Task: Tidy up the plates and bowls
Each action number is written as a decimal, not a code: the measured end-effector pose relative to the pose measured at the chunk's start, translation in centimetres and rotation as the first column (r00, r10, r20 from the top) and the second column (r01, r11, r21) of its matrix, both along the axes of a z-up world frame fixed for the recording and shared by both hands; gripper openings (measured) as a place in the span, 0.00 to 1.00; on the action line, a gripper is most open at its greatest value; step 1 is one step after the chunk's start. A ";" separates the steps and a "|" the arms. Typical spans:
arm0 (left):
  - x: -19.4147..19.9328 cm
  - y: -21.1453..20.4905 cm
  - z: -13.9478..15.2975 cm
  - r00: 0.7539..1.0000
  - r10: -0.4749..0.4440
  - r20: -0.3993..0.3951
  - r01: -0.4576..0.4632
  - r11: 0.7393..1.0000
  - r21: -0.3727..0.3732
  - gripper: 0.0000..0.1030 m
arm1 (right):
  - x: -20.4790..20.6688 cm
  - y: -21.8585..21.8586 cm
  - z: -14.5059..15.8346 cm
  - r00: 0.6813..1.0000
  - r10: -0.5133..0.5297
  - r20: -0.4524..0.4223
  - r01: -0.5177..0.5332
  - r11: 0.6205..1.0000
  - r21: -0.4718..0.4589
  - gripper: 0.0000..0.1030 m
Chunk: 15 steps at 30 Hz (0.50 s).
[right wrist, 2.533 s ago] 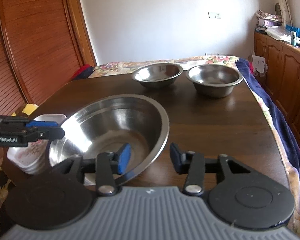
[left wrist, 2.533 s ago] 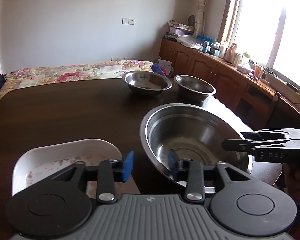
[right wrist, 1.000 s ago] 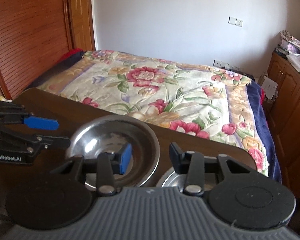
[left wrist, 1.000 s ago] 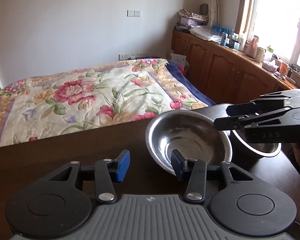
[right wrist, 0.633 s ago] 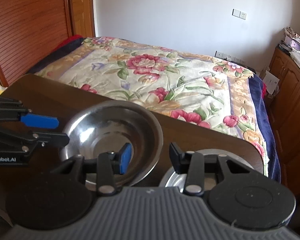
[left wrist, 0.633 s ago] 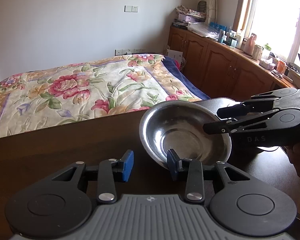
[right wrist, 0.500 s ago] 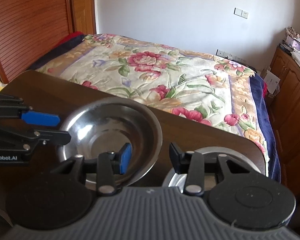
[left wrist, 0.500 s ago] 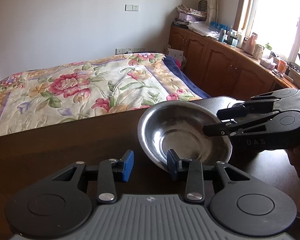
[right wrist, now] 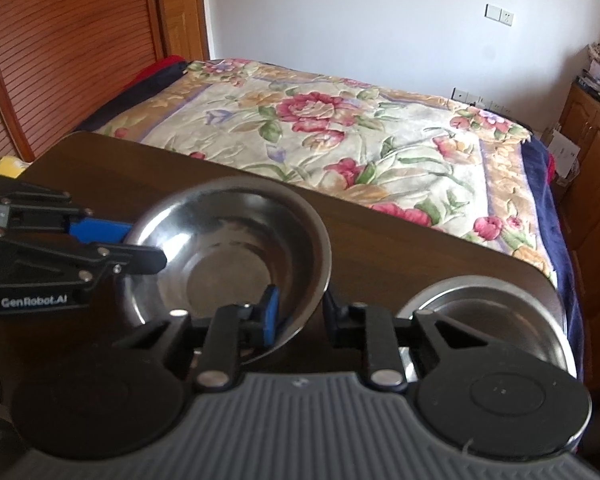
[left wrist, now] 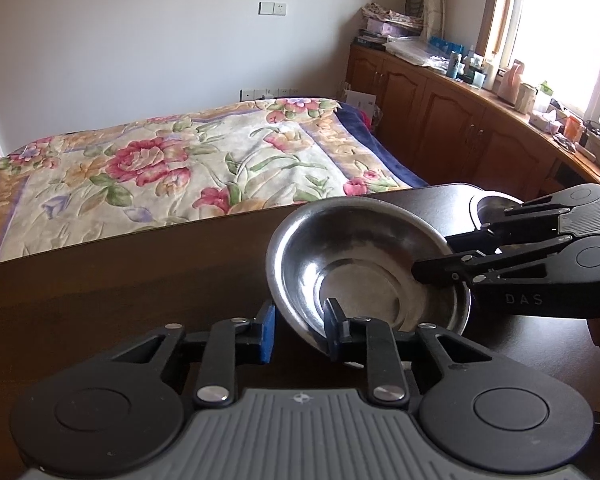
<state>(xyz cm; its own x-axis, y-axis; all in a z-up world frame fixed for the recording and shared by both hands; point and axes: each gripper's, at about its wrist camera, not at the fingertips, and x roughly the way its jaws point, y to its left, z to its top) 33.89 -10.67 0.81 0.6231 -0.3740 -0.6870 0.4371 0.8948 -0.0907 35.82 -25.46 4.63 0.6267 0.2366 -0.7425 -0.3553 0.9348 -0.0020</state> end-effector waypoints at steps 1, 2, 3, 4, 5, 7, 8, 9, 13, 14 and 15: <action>0.0 0.1 0.0 1.000 0.000 -0.002 0.000 1.000 -0.003 0.51 | 0.0 0.0 0.0 1.000 0.000 -0.002 0.001 1.000 0.007 0.24; 0.0 0.1 -0.1 1.000 0.002 -0.004 -0.002 1.000 -0.003 0.51 | -0.1 0.0 0.0 1.000 0.000 -0.002 0.000 1.000 0.012 0.23; 0.0 0.2 -0.1 1.000 0.002 -0.006 -0.002 1.000 -0.006 0.50 | 0.0 0.0 0.0 1.000 0.000 -0.003 0.001 1.000 0.014 0.23; -0.1 0.3 -0.1 1.000 0.002 -0.007 -0.002 1.000 -0.010 0.50 | -0.1 0.0 0.0 1.000 -0.003 -0.003 0.003 1.000 0.018 0.22; -0.2 0.5 -0.1 1.000 0.002 -0.006 -0.002 1.000 -0.014 0.49 | 0.0 -0.1 0.1 1.000 -0.007 -0.006 0.007 1.000 0.028 0.21; -0.4 0.8 0.1 1.000 0.002 -0.003 -0.002 1.000 -0.023 0.47 | -0.1 -0.5 0.4 1.000 -0.016 -0.005 0.016 0.998 0.055 0.18; -0.6 0.9 0.2 1.000 0.002 -0.002 -0.002 1.000 -0.028 0.46 | -0.2 -0.7 0.5 1.000 -0.021 -0.007 0.022 0.997 0.075 0.17; -0.8 1.0 0.4 1.000 0.001 -0.001 -0.001 0.999 -0.032 0.46 | -0.3 -1.0 0.7 1.000 -0.027 -0.008 0.028 0.995 0.097 0.16; -1.6 1.1 1.3 1.000 -0.009 0.015 0.009 0.999 -0.043 0.46 | -0.9 -1.6 1.5 0.999 -0.041 0.005 0.040 0.989 0.140 0.15; -1.8 1.0 1.6 1.000 -0.011 0.022 0.012 0.999 -0.045 0.46 | -1.0 -1.7 1.7 0.999 -0.043 0.012 0.041 0.989 0.145 0.15; -2.0 1.0 1.9 1.000 -0.013 0.028 0.014 0.999 -0.048 0.46 | -1.3 -1.8 2.0 0.999 -0.048 0.018 0.044 0.987 0.152 0.15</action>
